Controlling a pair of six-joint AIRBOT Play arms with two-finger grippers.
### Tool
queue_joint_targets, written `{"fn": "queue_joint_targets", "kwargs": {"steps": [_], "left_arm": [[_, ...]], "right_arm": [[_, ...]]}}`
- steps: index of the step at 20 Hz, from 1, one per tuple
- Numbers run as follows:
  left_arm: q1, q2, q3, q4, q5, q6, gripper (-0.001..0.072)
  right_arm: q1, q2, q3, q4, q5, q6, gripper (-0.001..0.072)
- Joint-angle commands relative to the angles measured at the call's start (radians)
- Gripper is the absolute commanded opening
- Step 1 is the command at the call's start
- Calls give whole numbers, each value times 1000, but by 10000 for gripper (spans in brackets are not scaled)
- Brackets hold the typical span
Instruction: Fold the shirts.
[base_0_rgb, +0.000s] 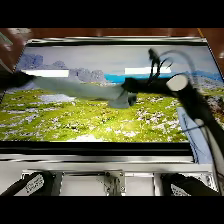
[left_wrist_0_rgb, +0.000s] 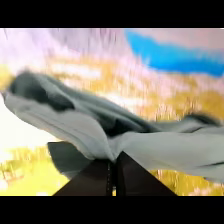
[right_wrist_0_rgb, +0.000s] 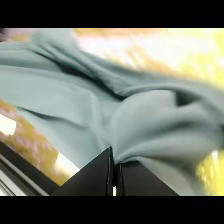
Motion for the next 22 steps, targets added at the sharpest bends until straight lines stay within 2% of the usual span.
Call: {"fn": "queue_joint_targets", "kwargs": {"steps": [1, 4, 7, 8, 11, 15, 19, 22], "left_arm": [[36, 228, 264, -3, 92, 7, 41], [36, 373, 430, -2, 158, 6, 41], [36, 474, 469, 36, 200, 5, 41], [36, 497, 469, 77, 198, -21, 41], [36, 524, 468, 261, 125, -150, 41], [36, 510, 368, 352, -12, -158, 41], [36, 471, 129, 372, -10, -154, 41], [35, 382, -17, 372, 58, -139, 41]], "right_arm": [[1, 219, 207, -40, -5, 4, 59], [1, 381, 303, -50, -23, 120, 59], [1, 474, 320, -94, 21, 282, 59], [1, 493, 320, -116, 52, 336, 59], [1, 515, 320, -219, 195, 437, 59], [1, 467, 319, -407, 403, 608, 59], [1, 294, 319, -497, 523, 601, 60], [2, 84, 319, -505, 446, 570, 61]]}}
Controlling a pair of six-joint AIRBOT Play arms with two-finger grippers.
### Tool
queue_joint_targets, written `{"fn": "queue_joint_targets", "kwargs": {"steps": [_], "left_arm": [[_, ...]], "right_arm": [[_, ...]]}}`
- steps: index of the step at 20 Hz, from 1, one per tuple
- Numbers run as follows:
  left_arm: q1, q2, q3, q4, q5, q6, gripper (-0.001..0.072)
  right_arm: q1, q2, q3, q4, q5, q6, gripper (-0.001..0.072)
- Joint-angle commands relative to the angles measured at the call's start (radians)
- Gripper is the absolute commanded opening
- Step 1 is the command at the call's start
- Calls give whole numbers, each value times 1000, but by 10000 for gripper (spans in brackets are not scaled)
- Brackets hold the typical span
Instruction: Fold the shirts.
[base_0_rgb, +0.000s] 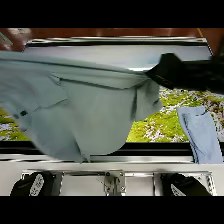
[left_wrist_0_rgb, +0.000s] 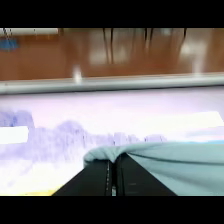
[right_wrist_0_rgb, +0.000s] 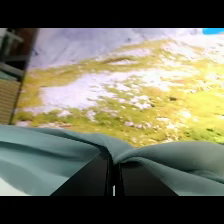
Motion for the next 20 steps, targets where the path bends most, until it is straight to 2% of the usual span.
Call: {"fn": "queue_joint_targets", "kwargs": {"steps": [1, 5, 8, 9, 10, 11, 14, 15, 16, 18, 19, 20], "left_arm": [[0, -100, -163, 27, 87, 32, 41], [-1, -313, -187, 23, 151, 40, 42], [-16, -479, -187, -10, 174, 37, 42], [-25, -530, -187, -33, 174, 37, 42], [-41, -586, -187, -56, 174, 37, 42], [-60, -636, -187, -69, 177, 37, 42], [-127, -779, -187, -76, 192, 37, 43], [-140, -814, -187, -76, 191, 36, 54], [-147, -842, -185, -76, 187, 36, 150], [-138, -856, -183, -75, 178, 18, 441], [-119, -852, -175, -74, 152, 9, 558], [-95, -851, -156, -71, 106, 10, 584]], "right_arm": [[-1, -240, 1, -55, -74, -14, 66], [-1, -526, 1, -31, -493, -14, 67], [-1, -656, 1, -12, -704, -13, 68], [-1, -688, 1, -8, -727, -13, 96], [-1, -715, 1, -6, -729, -13, 208], [-1, -734, 1, -6, -724, -13, 253], [-1, -772, 1, -6, -703, -13, 254], [-1, -775, 1, -7, -695, -13, 296], [-2, -775, 1, -7, -686, -15, 443], [-10, -758, 1, -7, -635, -73, 468], [-18, -747, 1, -8, -590, -115, 471], [-32, -739, 1, -8, -527, -156, 576]]}}
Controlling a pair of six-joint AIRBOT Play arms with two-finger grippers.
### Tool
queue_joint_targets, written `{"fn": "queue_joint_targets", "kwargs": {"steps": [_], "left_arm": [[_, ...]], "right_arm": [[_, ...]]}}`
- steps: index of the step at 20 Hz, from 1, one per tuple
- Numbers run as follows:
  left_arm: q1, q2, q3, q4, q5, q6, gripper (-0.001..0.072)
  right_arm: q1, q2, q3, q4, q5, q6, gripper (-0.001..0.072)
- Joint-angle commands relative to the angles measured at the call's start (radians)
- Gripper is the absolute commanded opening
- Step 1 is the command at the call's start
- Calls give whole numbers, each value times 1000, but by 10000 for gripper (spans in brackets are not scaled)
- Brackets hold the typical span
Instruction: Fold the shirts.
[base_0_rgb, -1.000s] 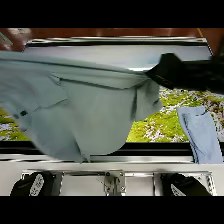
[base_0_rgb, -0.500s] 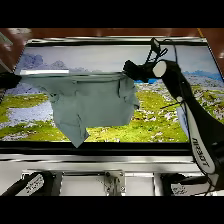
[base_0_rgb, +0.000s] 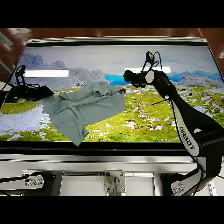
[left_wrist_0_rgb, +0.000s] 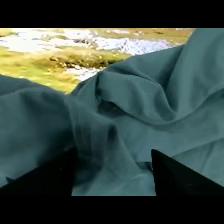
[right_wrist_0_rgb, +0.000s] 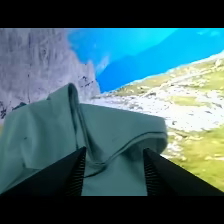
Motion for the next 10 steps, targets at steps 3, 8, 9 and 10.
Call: {"fn": "queue_joint_targets", "kwargs": {"steps": [3, 8, 9, 10], "left_arm": [[126, -30, 78, 32, -236, -34, 594], [283, -29, 6, 172, -414, -162, 668], [286, -30, -40, 163, -423, -160, 720], [281, -30, -94, 149, -423, -135, 720]], "right_arm": [[-73, 7, 0, 43, 341, -158, 667], [-94, -26, 0, 101, 448, -207, 667], [-94, -45, 0, 128, 449, -209, 667], [-94, -68, 0, 163, 455, -214, 667]]}}
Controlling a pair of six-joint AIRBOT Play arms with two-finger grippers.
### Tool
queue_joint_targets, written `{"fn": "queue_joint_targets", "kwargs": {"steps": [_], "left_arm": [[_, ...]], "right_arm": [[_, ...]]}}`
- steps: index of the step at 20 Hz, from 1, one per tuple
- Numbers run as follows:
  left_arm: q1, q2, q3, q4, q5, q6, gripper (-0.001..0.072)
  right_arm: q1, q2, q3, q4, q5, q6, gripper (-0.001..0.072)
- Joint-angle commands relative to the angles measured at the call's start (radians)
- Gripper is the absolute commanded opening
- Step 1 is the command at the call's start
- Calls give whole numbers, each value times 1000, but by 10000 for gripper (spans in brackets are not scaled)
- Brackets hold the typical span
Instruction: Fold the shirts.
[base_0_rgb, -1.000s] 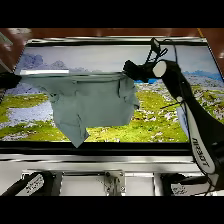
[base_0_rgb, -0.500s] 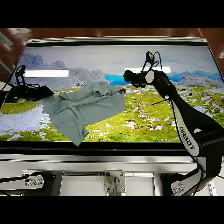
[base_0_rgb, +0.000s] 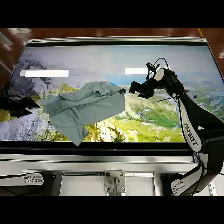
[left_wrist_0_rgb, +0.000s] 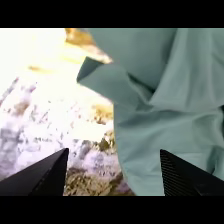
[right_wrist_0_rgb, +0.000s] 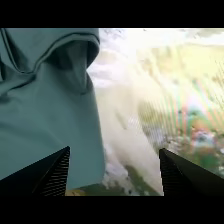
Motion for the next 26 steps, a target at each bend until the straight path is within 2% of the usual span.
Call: {"fn": "queue_joint_targets", "kwargs": {"steps": [1, 5, 11, 12, 13, 14, 15, 16, 17, 18, 21, 23, 25, 26], "left_arm": [[27, -3, -139, -2, -74, 10, 720], [-26, -5, -260, -80, -4, 53, 720], [-126, -61, -271, -210, 102, 49, 699], [-139, -76, -271, -229, 105, 49, 579], [-146, -86, -271, -241, 106, 49, 406], [-148, -89, -270, -245, 107, 50, 265], [-147, -87, -270, -247, 106, 54, 147], [-145, -80, -270, -247, 104, 79, 96], [-145, -68, -270, -247, 104, 94, 90], [-145, -51, -270, -247, 104, 113, 54], [-145, 20, -258, -247, 104, 143, 47], [-145, 73, -240, -247, 103, 143, 47], [-145, 116, -212, -247, 104, 143, 46], [-146, 131, -195, -248, 104, 152, 43]], "right_arm": [[-3, -58, 0, 117, 64, -43, 667], [-3, -117, 0, 261, 68, -96, 667], [1, -123, 0, 267, 89, -97, 667], [4, -122, 0, 266, 93, -99, 667], [8, -123, 0, 266, 94, -103, 667], [11, -124, 0, 266, 93, -103, 667], [14, -126, 0, 266, 93, -103, 667], [18, -129, 0, 265, 93, -103, 667], [24, -134, 0, 263, 93, -103, 667], [25, -140, 0, 262, 93, -103, 667], [38, -169, 0, 267, 92, -91, 664], [41, -175, 0, 274, 90, -83, 547], [41, -175, 0, 274, 87, -72, 519], [41, -175, 0, 274, 80, -64, 354]]}}
